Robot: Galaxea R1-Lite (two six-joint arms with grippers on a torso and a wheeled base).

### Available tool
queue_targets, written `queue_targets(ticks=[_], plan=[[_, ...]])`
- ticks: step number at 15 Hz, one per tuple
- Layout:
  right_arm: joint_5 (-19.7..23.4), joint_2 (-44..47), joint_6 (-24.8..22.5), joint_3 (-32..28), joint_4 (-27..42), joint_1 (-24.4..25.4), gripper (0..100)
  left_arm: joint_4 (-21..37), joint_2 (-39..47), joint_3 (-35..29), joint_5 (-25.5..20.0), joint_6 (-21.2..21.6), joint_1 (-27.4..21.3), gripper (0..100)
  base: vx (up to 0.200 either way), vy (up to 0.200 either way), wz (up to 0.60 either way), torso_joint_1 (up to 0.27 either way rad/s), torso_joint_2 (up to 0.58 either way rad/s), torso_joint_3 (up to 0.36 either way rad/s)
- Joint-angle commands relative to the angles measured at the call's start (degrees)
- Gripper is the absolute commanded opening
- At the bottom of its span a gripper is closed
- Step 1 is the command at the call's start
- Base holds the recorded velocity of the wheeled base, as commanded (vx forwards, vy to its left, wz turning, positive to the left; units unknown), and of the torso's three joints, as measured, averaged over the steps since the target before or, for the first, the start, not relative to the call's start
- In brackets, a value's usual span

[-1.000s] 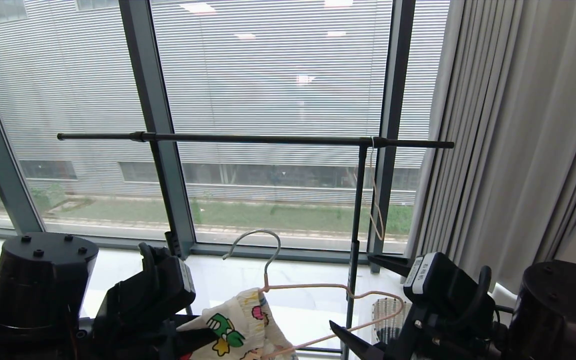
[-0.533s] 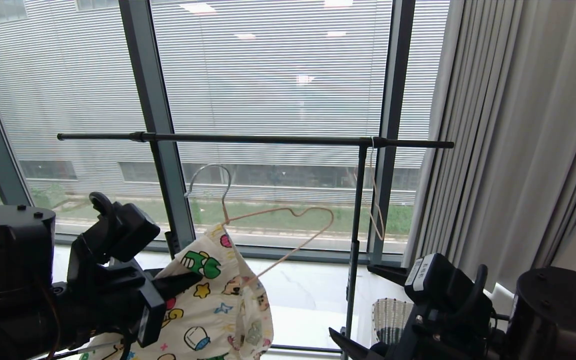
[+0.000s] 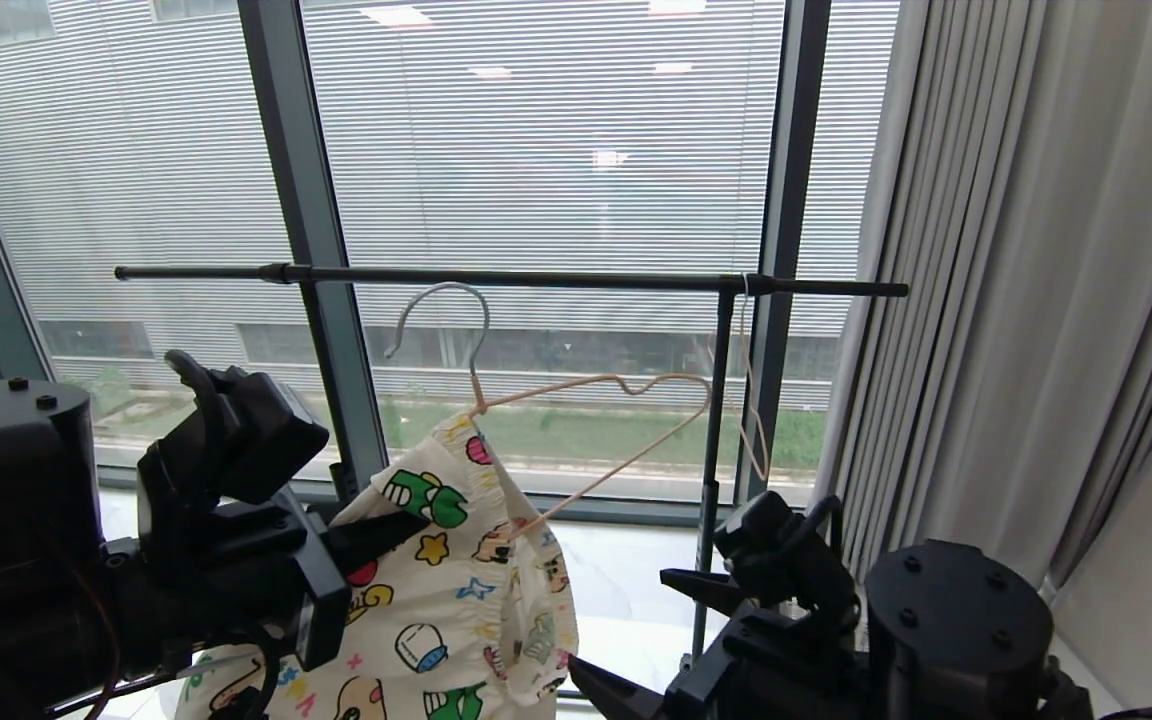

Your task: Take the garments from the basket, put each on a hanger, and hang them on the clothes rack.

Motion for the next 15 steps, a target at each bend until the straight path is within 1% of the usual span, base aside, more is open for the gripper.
queue_targets(ticks=[1, 4, 6, 9, 10, 11, 13, 14, 15], plan=[[-0.04, 5.4, 0.83, -3.87, -0.04, -1.19, 100, 0.01, 0.05, -1.2, 0.06, 0.05, -2.07, 0, 0.0, 0.0, 0.0, 0.0, 0.0, 0.0], [-0.21, 8.3, 0.91, -7.12, -0.04, -2.86, 100, 0.01, 0.05, -1.38, 0.06, 0.05, -4.71, 0, 0.0, 0.0, 0.0, 0.0, 0.0, 0.0], [-0.65, 9.62, 0.91, -6.94, -0.04, -4.27, 100, 0.01, 0.05, -1.56, 0.23, 0.05, -5.77, 0, 0.0, 0.0, 0.0, 0.0, 0.0, 0.0], [-3.82, 12.17, 0.65, -6.77, -0.04, -4.62, 100, 0.01, 0.23, -2.0, 0.85, 0.05, -7.26, 0, 0.0, 0.0, 0.0, 0.0, 0.0, 0.0], [-6.8, 13.67, 0.47, -6.85, -0.04, -4.53, 100, 0.01, 0.23, -2.26, 0.85, 0.05, -7.26, 0, 0.0, 0.0, 0.0, 0.0, 0.0, 0.0], [-7.68, 14.1, 0.47, -6.77, -0.04, -4.62, 100, 0.01, 0.31, -2.26, 0.85, -0.04, -7.26, 0, 0.0, 0.0, 0.0, 0.0, 0.0, 0.0], [-8.12, 14.1, -0.23, -6.06, -0.04, -5.06, 100, 0.01, 0.4, -2.26, 1.29, -0.12, -7.17, 0, 0.0, 0.0, 0.0, 0.0, 0.0, 0.0], [-8.56, 14.1, -1.28, -5.71, -0.04, -5.5, 0, 0.01, 0.58, -2.26, 2.34, -0.3, -7.17, 0, 0.0, 0.0, 0.0, 0.0, 0.0, 0.0], [-9.7, 14.1, -2.25, -5.71, -0.04, -5.94, 0, 0.01, 0.67, -2.26, 3.22, -0.39, -7.26, 0, 0.0, 0.0, 0.0, 0.0, 0.0, 0.0]])
